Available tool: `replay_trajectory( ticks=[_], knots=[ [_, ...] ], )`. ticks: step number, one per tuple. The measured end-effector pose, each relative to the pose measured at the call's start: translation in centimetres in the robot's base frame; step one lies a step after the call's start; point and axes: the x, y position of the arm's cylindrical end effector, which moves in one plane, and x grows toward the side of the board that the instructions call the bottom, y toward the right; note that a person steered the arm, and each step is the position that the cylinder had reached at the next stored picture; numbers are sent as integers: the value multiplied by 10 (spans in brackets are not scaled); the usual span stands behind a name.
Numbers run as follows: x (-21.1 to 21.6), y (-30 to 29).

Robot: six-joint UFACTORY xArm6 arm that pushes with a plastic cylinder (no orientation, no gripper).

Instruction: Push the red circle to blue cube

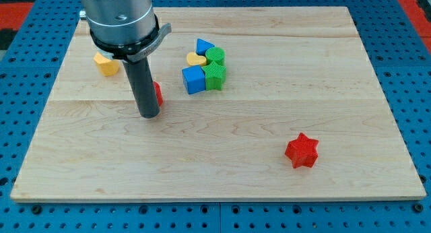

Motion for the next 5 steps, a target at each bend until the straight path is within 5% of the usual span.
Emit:
replay_trajectory(
  ticks=[5],
  knots=[
    [-50, 22]
  ],
)
